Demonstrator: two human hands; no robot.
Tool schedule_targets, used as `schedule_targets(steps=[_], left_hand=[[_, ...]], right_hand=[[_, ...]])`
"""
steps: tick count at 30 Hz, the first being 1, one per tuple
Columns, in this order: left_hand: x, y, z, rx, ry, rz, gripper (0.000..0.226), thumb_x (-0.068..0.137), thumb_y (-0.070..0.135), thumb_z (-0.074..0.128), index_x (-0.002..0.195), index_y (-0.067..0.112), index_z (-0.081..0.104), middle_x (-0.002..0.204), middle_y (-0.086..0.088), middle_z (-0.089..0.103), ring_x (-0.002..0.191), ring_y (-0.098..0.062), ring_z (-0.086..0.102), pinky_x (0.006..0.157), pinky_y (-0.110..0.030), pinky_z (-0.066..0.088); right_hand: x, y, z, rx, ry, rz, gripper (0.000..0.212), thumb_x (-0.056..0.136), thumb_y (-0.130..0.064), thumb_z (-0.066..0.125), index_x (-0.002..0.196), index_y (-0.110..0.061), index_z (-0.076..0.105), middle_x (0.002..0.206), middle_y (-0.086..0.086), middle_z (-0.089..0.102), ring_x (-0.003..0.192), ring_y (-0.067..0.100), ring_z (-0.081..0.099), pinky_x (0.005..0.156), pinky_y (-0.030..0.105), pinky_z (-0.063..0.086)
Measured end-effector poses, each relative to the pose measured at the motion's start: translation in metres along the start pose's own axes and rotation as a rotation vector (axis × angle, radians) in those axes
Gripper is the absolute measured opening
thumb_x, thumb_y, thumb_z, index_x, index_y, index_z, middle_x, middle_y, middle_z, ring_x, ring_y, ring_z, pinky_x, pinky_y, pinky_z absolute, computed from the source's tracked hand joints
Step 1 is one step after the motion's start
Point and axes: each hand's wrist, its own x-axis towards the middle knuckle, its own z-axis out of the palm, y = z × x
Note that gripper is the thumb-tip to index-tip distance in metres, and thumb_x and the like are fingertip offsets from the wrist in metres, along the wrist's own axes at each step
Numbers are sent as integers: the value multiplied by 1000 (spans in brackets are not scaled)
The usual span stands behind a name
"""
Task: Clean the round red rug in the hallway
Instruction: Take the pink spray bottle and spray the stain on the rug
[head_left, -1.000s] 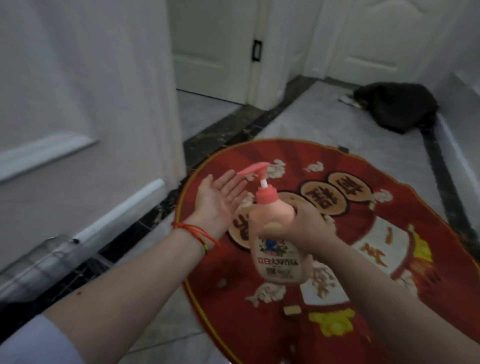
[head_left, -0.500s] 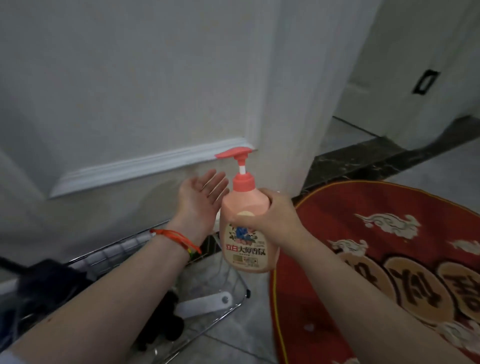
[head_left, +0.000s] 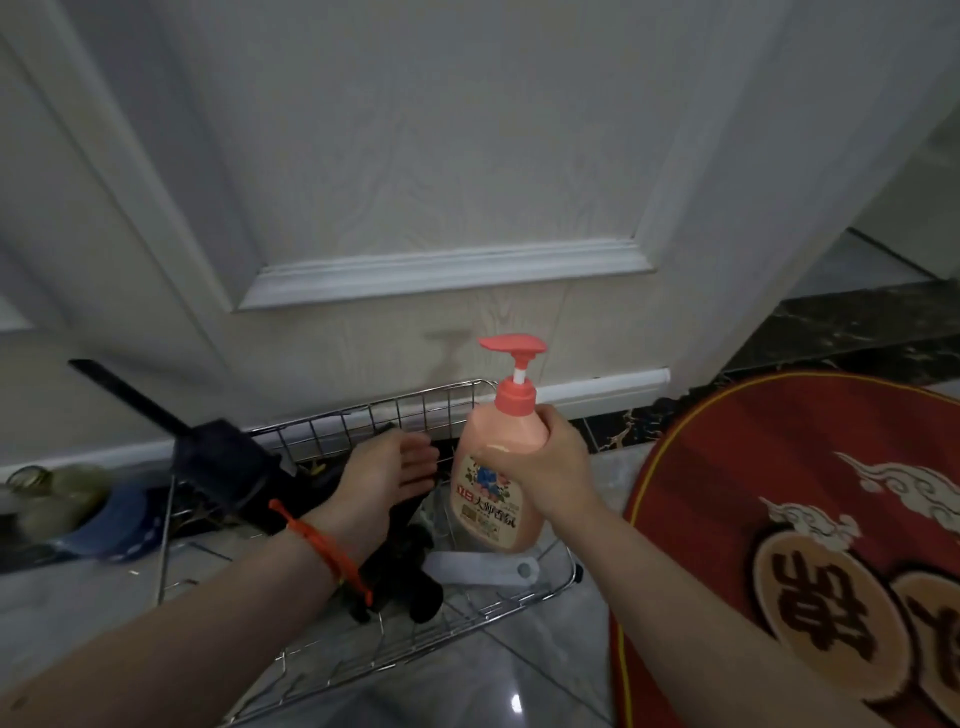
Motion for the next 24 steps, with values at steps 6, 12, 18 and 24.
schedule_targets(steps=[6, 12, 18, 24], left_hand=[[9, -27, -12, 82, -59, -37, 29, 99, 16, 45, 121, 1, 55, 105, -13, 61, 83, -18, 58, 67, -23, 47], [10, -29, 4, 134, -164, 18, 23, 101, 20, 40, 116, 11, 55, 97, -5, 59, 80, -11, 54, 69, -19, 42], [14, -34, 26, 143, -221, 36, 21, 98, 6, 42, 109, 8, 60, 81, -5, 58, 57, -5, 60, 52, -14, 43], [13, -32, 32, 165, -201, 46, 25, 96, 4, 41, 88, 14, 63, 67, 2, 56, 51, -3, 51, 45, -11, 37]], right_hand=[[11, 23, 23, -37, -50, 54, 61, 68, -14, 83, 120, -12, 51, 108, -4, 57, 91, 4, 54, 73, 14, 42], [15, 19, 17, -229, -59, -44, 60, 71, -20, 82, 121, -8, 52, 111, 2, 61, 95, 8, 54, 78, 15, 40], [-17, 23, 1, -246, 245, -249, 48, 74, -9, 78, 103, -26, 44, 99, -11, 53, 91, 3, 53, 71, 6, 40], [-43, 34, 4, -569, -29, -323, 15, 83, -12, 65, 77, -16, 52, 71, -3, 55, 63, 9, 52, 59, 22, 44]])
